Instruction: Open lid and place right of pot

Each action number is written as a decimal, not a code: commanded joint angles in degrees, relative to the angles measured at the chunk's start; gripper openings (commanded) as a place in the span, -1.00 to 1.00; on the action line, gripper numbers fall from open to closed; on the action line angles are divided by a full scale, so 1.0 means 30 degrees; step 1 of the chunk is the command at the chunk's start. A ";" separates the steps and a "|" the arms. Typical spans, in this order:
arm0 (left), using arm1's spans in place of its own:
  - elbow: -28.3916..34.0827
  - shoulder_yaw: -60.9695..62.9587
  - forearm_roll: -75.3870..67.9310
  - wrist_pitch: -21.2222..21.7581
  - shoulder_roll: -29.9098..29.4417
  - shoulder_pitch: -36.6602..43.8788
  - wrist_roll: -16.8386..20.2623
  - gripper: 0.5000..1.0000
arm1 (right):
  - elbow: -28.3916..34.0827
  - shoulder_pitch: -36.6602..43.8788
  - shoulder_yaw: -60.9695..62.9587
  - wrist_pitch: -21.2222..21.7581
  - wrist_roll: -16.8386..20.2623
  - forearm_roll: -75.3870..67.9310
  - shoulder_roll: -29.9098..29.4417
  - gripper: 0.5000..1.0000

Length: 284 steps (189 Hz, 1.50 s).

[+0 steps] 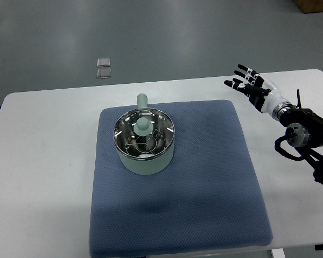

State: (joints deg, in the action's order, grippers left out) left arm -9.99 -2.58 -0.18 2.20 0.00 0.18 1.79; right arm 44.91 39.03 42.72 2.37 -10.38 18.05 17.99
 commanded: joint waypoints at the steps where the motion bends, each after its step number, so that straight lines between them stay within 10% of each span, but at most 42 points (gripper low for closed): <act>1: -0.0009 -0.0048 0.0000 0.0000 0.0000 0.0000 0.0018 1.00 | 0.0000 0.0029 0.0000 0.0029 0.0002 -0.0010 0.0008 0.72; 284: 0.0079 0.0010 0.0029 0.0000 0.0000 -0.0029 -0.0011 1.00 | 0.0146 0.0731 -0.0059 0.1171 -0.0028 0.0107 0.1033 0.72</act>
State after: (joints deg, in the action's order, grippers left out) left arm -9.75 -2.55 -0.10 2.20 0.00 0.17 1.81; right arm 45.32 40.35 42.67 4.88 -10.51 18.18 20.80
